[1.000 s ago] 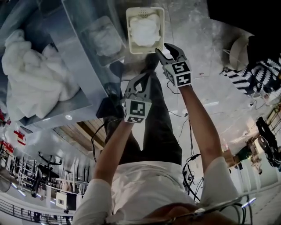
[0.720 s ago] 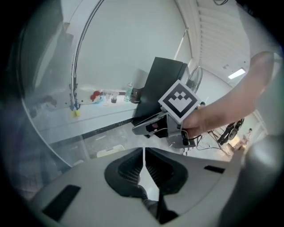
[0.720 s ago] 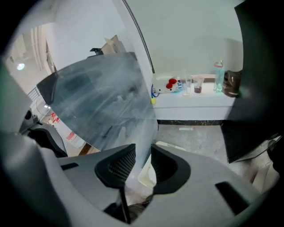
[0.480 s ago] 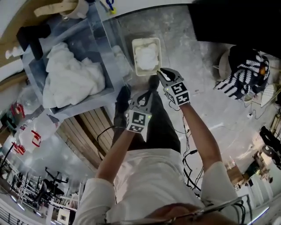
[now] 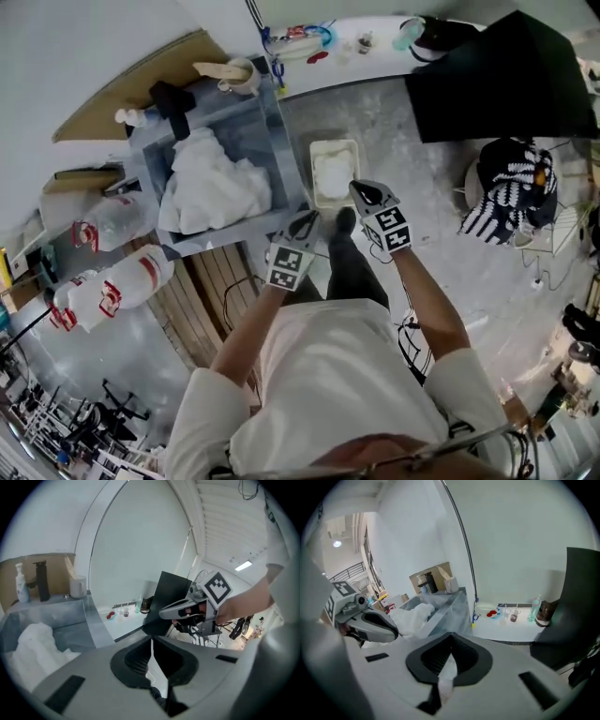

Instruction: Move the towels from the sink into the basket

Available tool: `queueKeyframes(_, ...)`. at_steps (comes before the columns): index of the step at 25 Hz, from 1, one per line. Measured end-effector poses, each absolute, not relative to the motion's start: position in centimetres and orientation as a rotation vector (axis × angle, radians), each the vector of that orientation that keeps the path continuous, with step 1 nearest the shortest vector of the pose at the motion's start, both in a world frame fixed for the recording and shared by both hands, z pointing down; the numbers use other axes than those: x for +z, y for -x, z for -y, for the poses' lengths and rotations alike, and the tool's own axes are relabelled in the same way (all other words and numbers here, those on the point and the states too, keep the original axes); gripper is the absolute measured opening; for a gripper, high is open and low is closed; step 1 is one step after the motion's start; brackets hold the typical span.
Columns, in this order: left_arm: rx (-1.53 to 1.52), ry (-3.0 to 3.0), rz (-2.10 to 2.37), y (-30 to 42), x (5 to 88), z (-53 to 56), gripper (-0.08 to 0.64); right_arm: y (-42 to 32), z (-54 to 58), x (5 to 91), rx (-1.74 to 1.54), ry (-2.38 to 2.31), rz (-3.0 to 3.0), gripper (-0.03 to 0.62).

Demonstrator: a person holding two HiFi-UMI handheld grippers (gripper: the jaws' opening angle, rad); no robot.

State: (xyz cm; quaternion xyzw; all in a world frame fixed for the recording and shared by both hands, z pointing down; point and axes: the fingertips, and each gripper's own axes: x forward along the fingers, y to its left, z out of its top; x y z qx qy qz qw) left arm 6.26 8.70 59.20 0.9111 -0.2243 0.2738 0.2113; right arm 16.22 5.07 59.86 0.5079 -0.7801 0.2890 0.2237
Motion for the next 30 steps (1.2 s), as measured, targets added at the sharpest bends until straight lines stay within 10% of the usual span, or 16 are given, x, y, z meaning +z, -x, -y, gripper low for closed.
queueKeyframes(30,0.294,-2.597,1.104,12.4,31.0,2.3,0.017,-9.5,-1.7,31.5,0.308,-1.521,2.323,0.003)
